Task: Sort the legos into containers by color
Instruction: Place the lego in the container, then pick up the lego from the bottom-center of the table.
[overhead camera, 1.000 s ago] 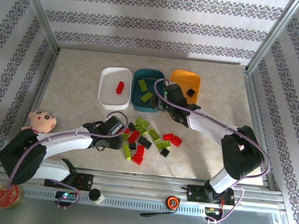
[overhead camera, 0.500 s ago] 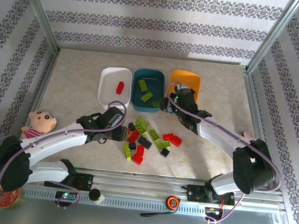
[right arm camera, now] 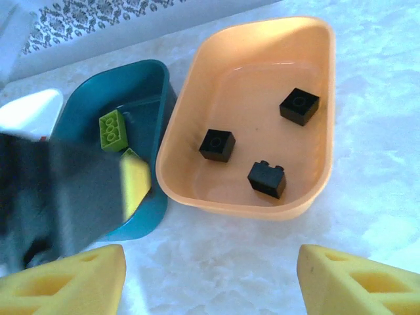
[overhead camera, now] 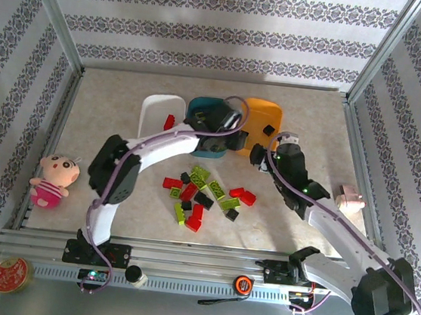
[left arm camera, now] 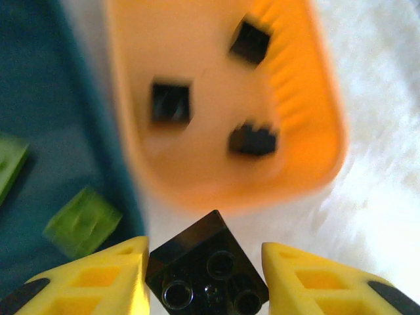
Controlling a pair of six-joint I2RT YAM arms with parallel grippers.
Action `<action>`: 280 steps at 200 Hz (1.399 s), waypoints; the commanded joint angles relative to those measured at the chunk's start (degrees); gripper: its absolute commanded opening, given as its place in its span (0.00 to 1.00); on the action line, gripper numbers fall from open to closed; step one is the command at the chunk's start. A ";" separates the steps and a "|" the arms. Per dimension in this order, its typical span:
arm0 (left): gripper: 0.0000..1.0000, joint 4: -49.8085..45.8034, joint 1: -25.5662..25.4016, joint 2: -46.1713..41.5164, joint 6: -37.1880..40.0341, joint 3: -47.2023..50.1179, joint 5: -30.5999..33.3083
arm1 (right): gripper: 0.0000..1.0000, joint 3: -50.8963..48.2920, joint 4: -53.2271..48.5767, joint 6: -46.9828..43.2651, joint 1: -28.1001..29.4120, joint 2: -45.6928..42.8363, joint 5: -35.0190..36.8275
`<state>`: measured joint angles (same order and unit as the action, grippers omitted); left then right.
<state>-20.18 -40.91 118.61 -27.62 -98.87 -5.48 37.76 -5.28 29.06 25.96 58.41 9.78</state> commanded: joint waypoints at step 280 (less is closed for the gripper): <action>1.00 9.98 2.84 -58.15 -10.50 61.42 1.84 | 0.70 -0.23 -26.68 -1.35 9.69 8.65 -3.93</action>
<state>-8.56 -38.52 63.72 -36.18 -39.48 -5.76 36.82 -26.00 28.14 34.79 67.33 3.75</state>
